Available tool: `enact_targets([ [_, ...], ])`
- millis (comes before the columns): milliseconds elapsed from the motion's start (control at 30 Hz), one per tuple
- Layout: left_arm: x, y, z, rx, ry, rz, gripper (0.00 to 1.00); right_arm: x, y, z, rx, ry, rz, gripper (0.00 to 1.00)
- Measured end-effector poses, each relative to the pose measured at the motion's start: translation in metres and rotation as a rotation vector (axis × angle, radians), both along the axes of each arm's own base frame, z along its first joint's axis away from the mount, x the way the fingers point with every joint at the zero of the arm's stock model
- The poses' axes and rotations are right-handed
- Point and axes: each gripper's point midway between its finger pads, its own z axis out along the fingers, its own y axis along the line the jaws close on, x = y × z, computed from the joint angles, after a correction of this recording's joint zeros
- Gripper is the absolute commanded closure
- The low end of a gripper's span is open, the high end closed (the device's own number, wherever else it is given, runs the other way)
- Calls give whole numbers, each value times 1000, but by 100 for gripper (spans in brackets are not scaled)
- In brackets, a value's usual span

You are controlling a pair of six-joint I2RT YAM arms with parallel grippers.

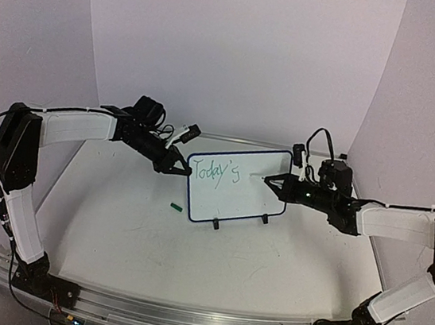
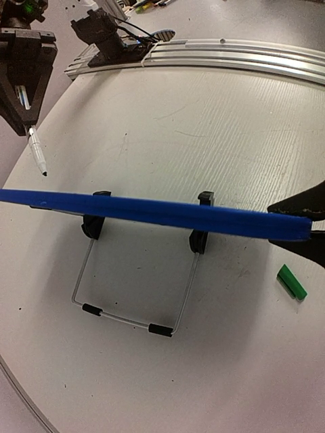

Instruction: Write a sentence on the whiteboard

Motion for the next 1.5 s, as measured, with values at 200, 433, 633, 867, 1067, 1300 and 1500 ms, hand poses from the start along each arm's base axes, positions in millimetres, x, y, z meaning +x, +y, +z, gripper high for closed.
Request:
enact_targets([
  [200,0,0,0,0,0,-1,100,11,-2,5,12,-20,-33,100],
  [433,0,0,0,0,0,0,100,19,-5,7,16,-32,-62,100],
  [633,0,0,0,0,3,2,100,23,-1,7,18,-30,-50,100],
  [867,0,0,0,0,3,2,100,22,5,6,23,-24,-15,100],
  [1067,-1,-1,1,0,2,0,100,20,8,0,18,-10,3,100],
  [1300,-1,-1,1,0,2,0,100,18,4,-10,0,12,-12,100],
  [1500,-2,-1,1,1,-1,-1,100,19,-1,-6,-5,3,-38,100],
])
